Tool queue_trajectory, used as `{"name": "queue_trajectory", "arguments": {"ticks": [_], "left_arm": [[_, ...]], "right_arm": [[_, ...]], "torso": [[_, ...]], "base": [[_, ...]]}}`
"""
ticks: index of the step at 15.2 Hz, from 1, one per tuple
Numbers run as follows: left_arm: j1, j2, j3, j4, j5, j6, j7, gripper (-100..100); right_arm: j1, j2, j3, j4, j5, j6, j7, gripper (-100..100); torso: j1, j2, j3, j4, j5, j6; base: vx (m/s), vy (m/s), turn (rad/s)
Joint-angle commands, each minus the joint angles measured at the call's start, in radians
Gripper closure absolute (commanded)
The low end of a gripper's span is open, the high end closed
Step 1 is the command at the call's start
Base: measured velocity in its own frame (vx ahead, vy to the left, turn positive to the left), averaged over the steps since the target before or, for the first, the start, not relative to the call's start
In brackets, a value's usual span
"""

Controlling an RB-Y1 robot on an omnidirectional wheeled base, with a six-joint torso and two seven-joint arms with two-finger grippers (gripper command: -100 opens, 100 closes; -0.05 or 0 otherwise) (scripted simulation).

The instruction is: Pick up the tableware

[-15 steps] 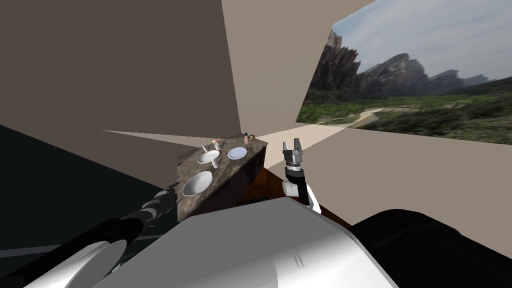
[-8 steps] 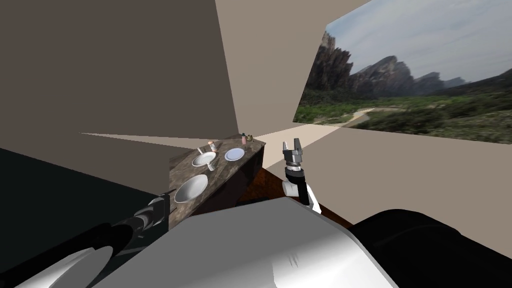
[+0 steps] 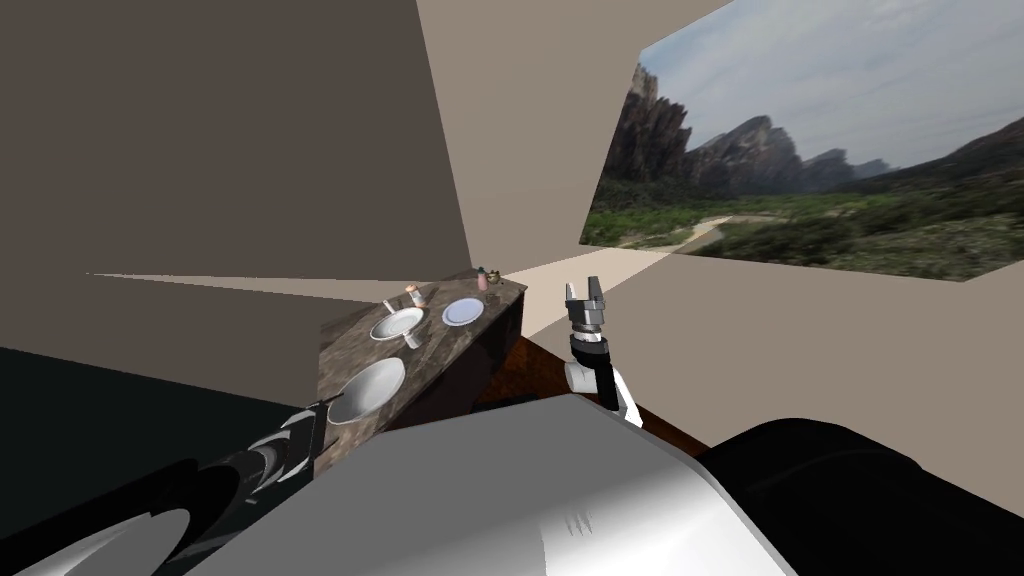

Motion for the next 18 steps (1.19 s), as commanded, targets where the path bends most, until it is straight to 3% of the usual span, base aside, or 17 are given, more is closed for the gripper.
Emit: {"name": "queue_trajectory", "arguments": {"ticks": [1,3,10,18], "left_arm": [[0.009,0.008,0.024,0.004,0.029,0.050,-0.004,-100],[0.009,0.008,0.024,0.004,0.029,0.068,-0.004,-100],[0.039,0.022,0.089,0.016,0.112,0.227,-0.019,-100],[0.060,0.031,0.136,0.025,0.171,0.352,-0.029,-100]], "right_arm": [[0.000,0.000,0.000,0.000,0.000,0.000,0.000,0],[0.000,0.000,0.000,0.000,0.000,0.000,0.000,0],[0.000,0.000,0.000,0.000,0.000,0.000,0.000,0],[0.000,0.000,0.000,0.000,0.000,0.000,0.000,0]], "torso": [[0.000,0.000,0.000,0.000,0.000,0.000],[0.000,0.000,0.000,0.000,0.000,0.000],[0.000,-0.001,-0.001,0.000,0.000,0.000],[0.000,0.000,0.000,0.000,0.000,0.000]], "base": [[0.029,-0.016,-0.075],[0.029,-0.016,-0.063],[0.037,-0.020,-0.088],[0.033,-0.016,-0.069]]}}
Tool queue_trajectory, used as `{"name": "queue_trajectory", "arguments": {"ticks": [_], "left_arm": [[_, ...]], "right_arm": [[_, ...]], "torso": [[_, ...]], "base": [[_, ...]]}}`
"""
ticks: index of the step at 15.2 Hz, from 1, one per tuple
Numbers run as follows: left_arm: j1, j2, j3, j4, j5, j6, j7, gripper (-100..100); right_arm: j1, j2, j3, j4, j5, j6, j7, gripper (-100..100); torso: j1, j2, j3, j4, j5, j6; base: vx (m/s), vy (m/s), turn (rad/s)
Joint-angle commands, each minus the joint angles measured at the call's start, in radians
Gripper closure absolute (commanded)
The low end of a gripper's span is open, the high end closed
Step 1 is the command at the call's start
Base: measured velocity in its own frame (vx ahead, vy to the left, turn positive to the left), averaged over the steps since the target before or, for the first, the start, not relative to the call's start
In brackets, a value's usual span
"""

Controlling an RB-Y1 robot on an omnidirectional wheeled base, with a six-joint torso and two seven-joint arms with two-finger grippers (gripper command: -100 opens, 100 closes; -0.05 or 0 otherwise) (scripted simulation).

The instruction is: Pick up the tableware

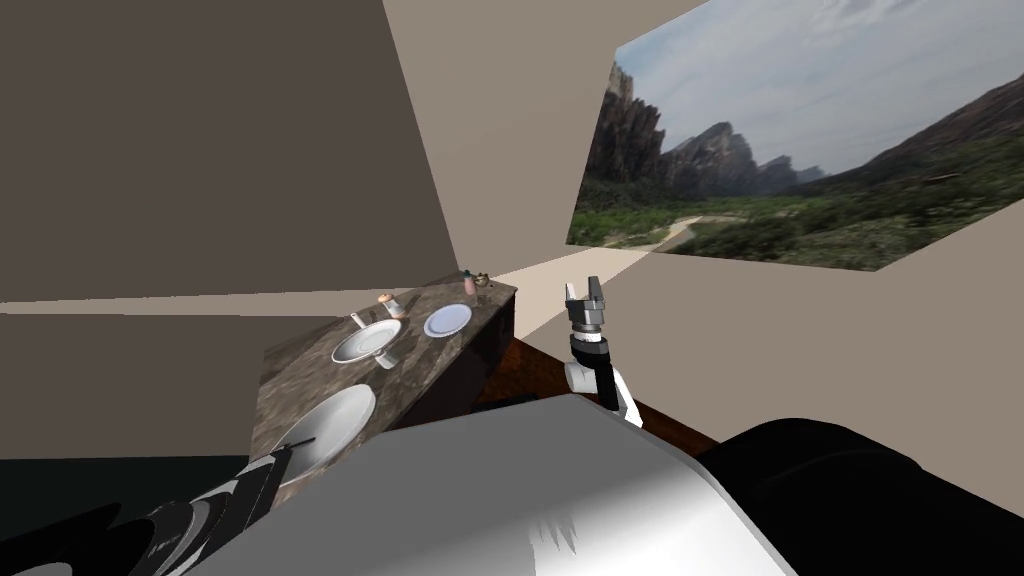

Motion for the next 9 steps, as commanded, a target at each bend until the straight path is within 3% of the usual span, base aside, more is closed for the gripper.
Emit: {"name": "queue_trajectory", "arguments": {"ticks": [1,7,8,9], "left_arm": [[0.006,-0.001,0.009,0.001,0.012,0.032,-0.003,-100],[-0.034,-0.013,-0.048,0.087,-0.040,-0.033,-0.025,-100],[-0.026,-0.011,-0.037,0.066,-0.030,-0.019,-0.018,-100],[-0.028,-0.011,-0.039,0.069,-0.033,-0.022,-0.019,100]], "right_arm": [[0.000,0.000,0.000,0.000,0.000,0.000,0.000,0],[0.000,0.000,0.000,0.000,0.000,0.000,0.000,0],[0.000,0.000,0.000,0.000,0.000,0.000,0.000,0],[0.000,0.000,0.000,0.000,0.000,0.000,0.000,0]], "torso": [[0.000,0.000,0.000,0.000,0.000,0.000],[0.001,0.003,0.002,0.001,0.000,0.000],[0.001,0.003,0.002,0.001,0.000,0.000],[0.001,0.003,0.002,0.001,0.000,0.000]], "base": [[0.030,-0.014,-0.070],[-0.004,-0.004,-0.050],[-0.008,-0.002,-0.022],[0.000,0.000,0.000]]}}
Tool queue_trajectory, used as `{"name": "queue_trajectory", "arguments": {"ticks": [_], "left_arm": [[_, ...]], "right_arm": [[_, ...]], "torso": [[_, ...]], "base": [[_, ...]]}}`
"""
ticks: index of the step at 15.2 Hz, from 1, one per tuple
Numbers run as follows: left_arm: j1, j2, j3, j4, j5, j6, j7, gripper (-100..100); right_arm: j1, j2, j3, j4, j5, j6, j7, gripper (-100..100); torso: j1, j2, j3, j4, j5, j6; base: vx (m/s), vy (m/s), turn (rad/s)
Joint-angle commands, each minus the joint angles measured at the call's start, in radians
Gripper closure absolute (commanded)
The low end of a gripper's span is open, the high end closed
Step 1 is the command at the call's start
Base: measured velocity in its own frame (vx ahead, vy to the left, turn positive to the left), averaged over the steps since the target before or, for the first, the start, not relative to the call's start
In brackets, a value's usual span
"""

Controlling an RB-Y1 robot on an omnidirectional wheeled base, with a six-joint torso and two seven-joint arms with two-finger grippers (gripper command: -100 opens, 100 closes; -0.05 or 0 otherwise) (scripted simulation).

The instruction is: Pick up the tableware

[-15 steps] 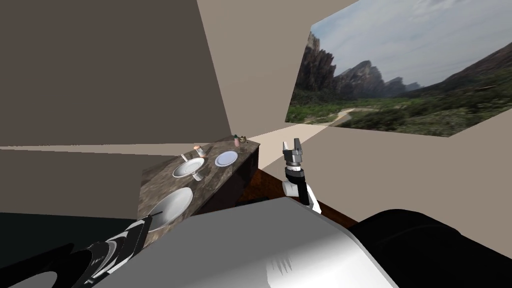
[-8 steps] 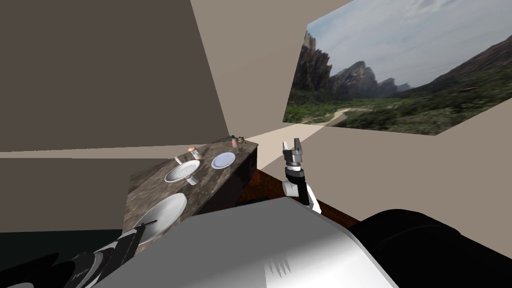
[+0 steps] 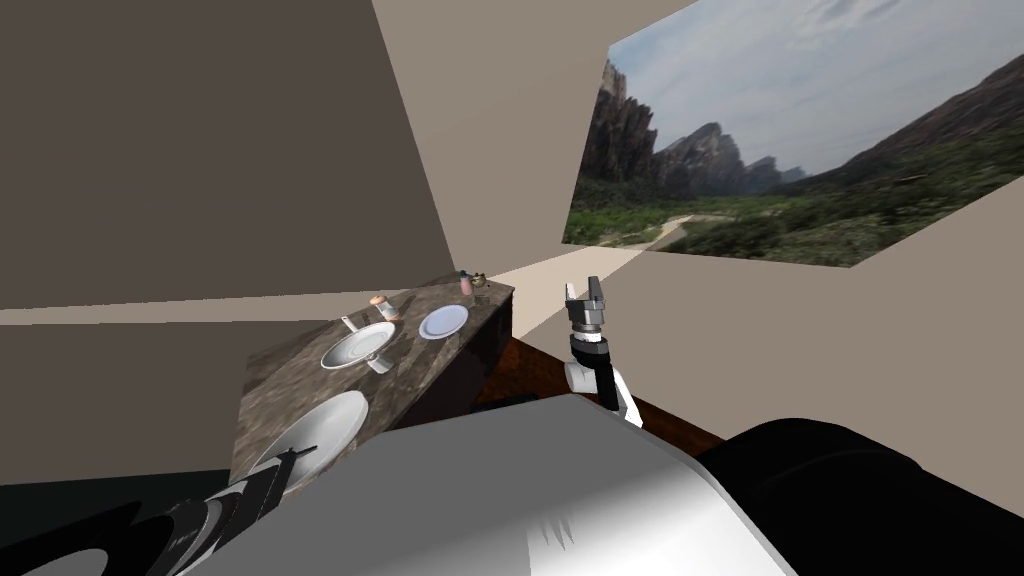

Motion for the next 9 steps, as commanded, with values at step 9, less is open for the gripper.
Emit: {"name": "queue_trajectory", "arguments": {"ticks": [9], "left_arm": [[0.023,0.010,0.034,-0.050,0.031,0.033,0.013,100]], "right_arm": [[0.000,0.000,0.000,0.000,0.000,0.000,0.000,0]], "torso": [[0.000,0.000,0.000,0.001,-0.001,-0.001]], "base": [[0.006,0.002,0.035]]}}
